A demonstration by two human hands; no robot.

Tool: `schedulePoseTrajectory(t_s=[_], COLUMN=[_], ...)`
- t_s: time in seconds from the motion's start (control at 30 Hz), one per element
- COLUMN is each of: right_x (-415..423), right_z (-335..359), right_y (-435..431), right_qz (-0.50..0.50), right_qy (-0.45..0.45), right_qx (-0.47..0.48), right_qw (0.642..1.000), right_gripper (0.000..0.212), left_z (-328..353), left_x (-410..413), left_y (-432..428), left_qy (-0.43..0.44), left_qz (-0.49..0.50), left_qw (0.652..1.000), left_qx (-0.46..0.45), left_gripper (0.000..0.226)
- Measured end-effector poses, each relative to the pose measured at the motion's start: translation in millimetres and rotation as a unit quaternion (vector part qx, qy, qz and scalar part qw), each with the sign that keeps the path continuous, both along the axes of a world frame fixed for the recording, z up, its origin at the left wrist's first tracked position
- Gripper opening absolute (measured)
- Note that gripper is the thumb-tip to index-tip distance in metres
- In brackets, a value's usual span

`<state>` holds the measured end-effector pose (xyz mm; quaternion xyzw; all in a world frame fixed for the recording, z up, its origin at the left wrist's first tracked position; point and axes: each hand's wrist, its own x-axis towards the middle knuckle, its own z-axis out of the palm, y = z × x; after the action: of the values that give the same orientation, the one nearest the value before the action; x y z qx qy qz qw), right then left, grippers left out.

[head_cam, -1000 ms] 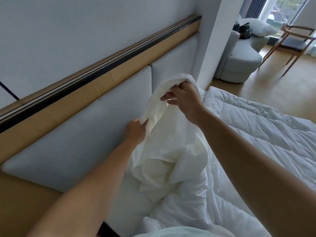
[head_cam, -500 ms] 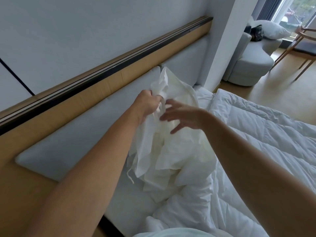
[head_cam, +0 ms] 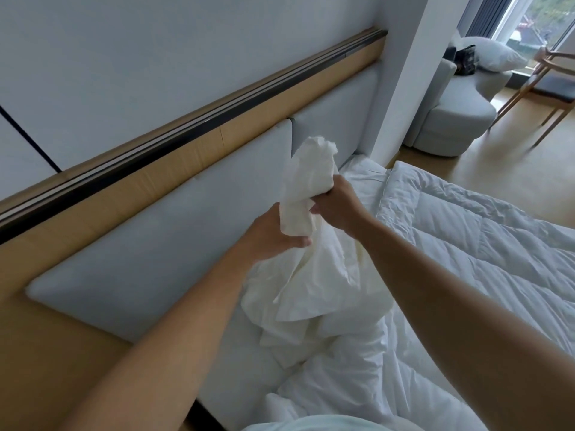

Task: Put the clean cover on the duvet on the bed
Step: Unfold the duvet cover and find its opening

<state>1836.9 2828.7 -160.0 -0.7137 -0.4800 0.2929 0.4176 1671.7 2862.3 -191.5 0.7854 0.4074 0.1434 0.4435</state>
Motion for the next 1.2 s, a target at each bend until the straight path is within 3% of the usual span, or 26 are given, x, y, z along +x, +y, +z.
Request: schedulePoseTrajectory(t_s=[0.1, 0.17, 0.33, 0.57, 0.73, 0.83, 0.87, 0.93, 1.03, 1.2], right_x=[4, 4, 12, 11, -7, -8, -6, -5, -4, -4], right_z=[33, 61, 118, 123, 185, 228, 232, 221, 175, 86], right_y=[12, 18, 39, 38, 70, 91, 96, 102, 103, 85], right_qz=[-0.01, -0.015, -0.02, -0.017, -0.01, 0.017, 0.025, 0.019, -0.022, -0.051], right_qy=[-0.011, 0.043, 0.176, 0.277, 0.369, 0.41, 0.422, 0.44, 0.402, 0.276], right_qx=[0.041, 0.084, 0.185, 0.19, 0.257, 0.299, 0.304, 0.287, 0.216, 0.062], right_qw=[0.999, 0.995, 0.967, 0.942, 0.893, 0.862, 0.854, 0.851, 0.89, 0.958], right_gripper=[0.016, 0.011, 0.016, 0.015, 0.023, 0.027, 0.03, 0.033, 0.03, 0.023], left_z=[-19, -25, -13, 15, 121, 180, 190, 193, 158, 91], left_x=[9, 13, 24, 3, -9, -20, -23, -23, -20, -22], left_y=[4, 12, 14, 20, 64, 77, 77, 71, 66, 59], left_qy=[0.024, -0.008, -0.122, -0.23, -0.312, -0.331, -0.325, -0.264, -0.119, -0.033], left_qz=[0.197, 0.249, 0.299, 0.378, 0.432, 0.409, 0.384, 0.338, 0.269, 0.188], left_qw=[0.976, 0.96, 0.916, 0.823, 0.747, 0.714, 0.727, 0.791, 0.885, 0.944], left_qx=[0.09, 0.127, 0.236, 0.356, 0.398, 0.461, 0.467, 0.435, 0.361, 0.269], left_gripper=[0.032, 0.034, 0.029, 0.021, 0.023, 0.023, 0.023, 0.026, 0.029, 0.03])
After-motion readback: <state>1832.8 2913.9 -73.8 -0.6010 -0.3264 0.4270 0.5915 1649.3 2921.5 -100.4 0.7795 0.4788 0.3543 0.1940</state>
